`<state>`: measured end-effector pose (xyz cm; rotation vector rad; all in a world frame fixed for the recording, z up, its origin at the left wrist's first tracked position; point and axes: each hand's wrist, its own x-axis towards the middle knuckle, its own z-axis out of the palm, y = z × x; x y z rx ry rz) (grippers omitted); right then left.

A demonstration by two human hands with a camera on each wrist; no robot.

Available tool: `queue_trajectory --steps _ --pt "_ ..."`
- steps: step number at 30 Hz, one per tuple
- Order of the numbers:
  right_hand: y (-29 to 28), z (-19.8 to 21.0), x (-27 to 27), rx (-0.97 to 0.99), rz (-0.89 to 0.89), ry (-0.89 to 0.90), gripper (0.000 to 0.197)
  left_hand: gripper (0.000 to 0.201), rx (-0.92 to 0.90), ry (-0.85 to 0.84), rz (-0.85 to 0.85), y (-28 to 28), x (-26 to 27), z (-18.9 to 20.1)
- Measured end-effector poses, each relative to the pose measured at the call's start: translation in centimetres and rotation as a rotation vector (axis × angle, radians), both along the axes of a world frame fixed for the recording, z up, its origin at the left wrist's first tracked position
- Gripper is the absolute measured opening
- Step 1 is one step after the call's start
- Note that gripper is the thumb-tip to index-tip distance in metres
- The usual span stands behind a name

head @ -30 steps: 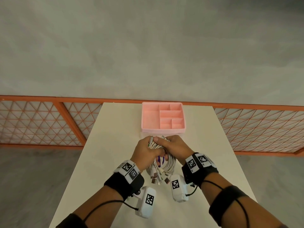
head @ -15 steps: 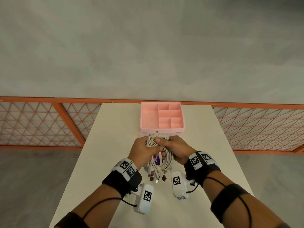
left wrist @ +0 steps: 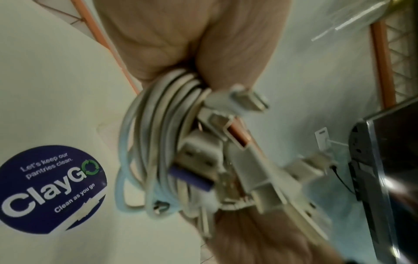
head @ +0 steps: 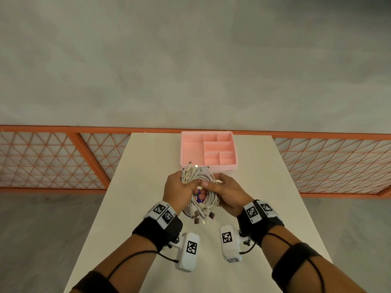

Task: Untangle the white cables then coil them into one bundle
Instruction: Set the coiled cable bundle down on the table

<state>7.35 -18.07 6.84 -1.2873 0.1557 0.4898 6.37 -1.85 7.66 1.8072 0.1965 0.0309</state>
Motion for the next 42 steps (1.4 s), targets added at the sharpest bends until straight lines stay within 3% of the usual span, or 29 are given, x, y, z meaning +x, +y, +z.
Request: queue_trajectory --steps 4,13,20,25,30,33,37,42 --pt "-0.7 -0.4 -0.6 0.016 0.060 0.023 0.040 0.008 -0.143 0.053 0.125 0.4 0.5 -0.1" --pt "-0.4 -0.3 -0.3 -0.067 0.112 -0.108 0.033 0.003 -0.487 0.092 0.248 0.1 0.5 0.1" --pt "1.4 -0.2 -1.1 -0.151 0.032 -0.159 0.036 0.005 -0.463 0.073 0.261 -0.4 0.5 -0.4" --pt "1.1 -0.9 -0.7 -0.122 -0.015 -0.177 0.029 0.010 -0.471 0.127 0.156 0.4 0.4 -0.3" --pt "0.1 -1.6 -0.4 -0.061 0.077 -0.123 0.036 0.022 -0.376 0.186 -0.001 1.4 0.6 0.0" --pt "0.4 -1.6 -0.6 -0.064 0.060 -0.045 0.033 0.021 -0.271 0.140 0.116 1.1 0.8 -1.0" --pt "1.3 -1.7 -1.0 -0.065 0.089 0.138 0.058 0.027 -0.125 0.073 0.233 0.6 0.6 -2.8" --pt "1.7 -2.8 -1.0 -0.185 0.106 -0.007 0.047 0.023 -0.108 0.052 0.282 0.0 -0.7 -4.3"
